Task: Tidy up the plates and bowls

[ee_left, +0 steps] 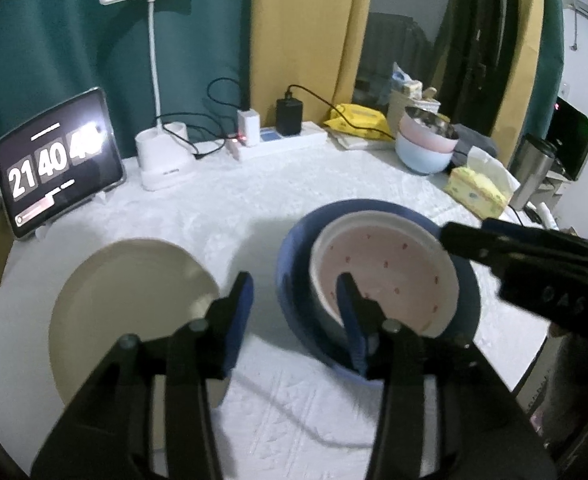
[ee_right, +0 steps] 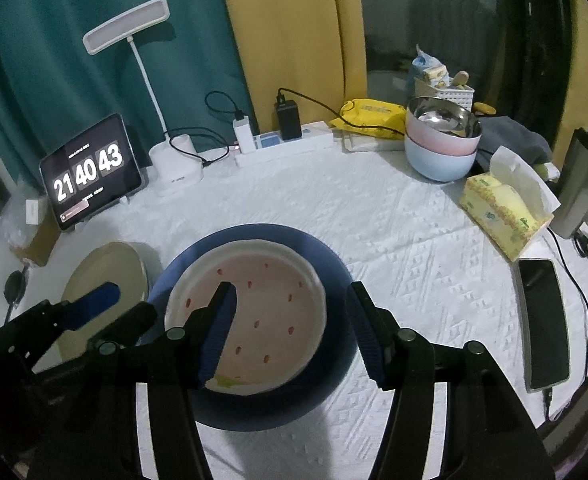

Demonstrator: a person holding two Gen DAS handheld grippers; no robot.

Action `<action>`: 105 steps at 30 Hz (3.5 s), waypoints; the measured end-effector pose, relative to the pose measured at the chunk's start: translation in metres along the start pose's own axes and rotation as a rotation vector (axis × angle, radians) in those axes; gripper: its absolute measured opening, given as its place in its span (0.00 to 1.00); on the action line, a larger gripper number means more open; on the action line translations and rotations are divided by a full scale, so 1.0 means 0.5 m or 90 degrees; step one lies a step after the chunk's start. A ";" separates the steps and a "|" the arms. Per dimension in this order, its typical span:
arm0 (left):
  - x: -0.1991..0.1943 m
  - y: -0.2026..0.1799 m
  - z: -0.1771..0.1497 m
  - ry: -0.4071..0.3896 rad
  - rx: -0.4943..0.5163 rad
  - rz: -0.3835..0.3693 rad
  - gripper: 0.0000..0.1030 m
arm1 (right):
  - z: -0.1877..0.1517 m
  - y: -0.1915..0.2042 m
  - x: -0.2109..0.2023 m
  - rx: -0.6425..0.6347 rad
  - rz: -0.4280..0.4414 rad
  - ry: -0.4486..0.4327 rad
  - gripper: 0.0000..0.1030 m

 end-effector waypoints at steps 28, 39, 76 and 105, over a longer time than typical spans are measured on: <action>0.062 0.021 -0.017 0.050 0.004 0.030 0.44 | -0.020 -0.120 0.057 0.046 -0.005 0.026 0.58; 0.088 0.015 -0.020 0.065 0.017 0.044 0.44 | -0.041 -0.123 0.101 0.042 0.018 0.051 0.45; 0.079 0.007 -0.033 0.001 -0.039 -0.007 0.15 | -0.048 -0.105 0.111 0.088 0.043 0.007 0.16; 0.068 0.000 -0.034 -0.009 -0.029 -0.005 0.13 | -0.053 -0.094 0.098 0.093 0.021 0.002 0.10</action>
Point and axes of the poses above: each gripper's, at about its wrist camera, not at the fingertips, and x roughly the way its jaws point, y to its left, z to its top, the point moved 2 cm from there along x, roughly the way its jaws point
